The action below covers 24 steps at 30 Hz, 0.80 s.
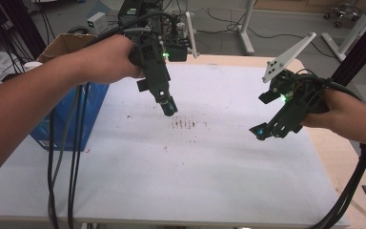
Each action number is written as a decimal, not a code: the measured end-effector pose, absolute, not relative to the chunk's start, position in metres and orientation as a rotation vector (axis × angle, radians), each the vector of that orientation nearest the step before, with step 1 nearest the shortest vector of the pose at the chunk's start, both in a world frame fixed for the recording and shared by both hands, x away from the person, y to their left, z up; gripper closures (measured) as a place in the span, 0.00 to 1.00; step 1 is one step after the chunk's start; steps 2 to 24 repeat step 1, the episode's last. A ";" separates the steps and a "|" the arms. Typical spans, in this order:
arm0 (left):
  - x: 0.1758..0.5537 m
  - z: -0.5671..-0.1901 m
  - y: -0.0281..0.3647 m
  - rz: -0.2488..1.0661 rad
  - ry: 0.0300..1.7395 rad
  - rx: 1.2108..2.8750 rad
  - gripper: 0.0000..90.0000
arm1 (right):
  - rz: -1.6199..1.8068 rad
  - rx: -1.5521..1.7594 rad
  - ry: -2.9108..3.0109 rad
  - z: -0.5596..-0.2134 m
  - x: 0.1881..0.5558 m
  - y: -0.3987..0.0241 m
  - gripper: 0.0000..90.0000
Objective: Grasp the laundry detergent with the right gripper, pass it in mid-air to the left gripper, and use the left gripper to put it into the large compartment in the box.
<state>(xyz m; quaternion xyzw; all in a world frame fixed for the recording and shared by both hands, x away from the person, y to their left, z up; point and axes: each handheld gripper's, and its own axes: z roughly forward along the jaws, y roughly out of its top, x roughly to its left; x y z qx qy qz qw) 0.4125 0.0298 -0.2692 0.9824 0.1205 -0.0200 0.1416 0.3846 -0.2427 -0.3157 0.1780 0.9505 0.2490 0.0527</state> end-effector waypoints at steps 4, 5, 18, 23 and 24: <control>0.413 -0.270 0.030 -0.055 0.351 2.834 0.02 | 0.757 0.544 2.890 -0.316 0.384 -0.243 0.01; 0.413 -0.270 0.030 -0.055 0.351 2.834 0.02 | 0.757 0.544 2.890 -0.316 0.384 -0.243 0.01; 0.413 -0.270 0.030 -0.055 0.351 2.834 0.02 | 0.757 0.544 2.890 -0.316 0.384 -0.243 0.01; 0.413 -0.270 0.030 -0.055 0.351 2.834 0.02 | 0.757 0.544 2.890 -0.316 0.384 -0.243 0.01; 0.413 -0.270 0.030 -0.055 0.351 2.834 0.02 | 0.757 0.544 2.890 -0.316 0.384 -0.243 0.01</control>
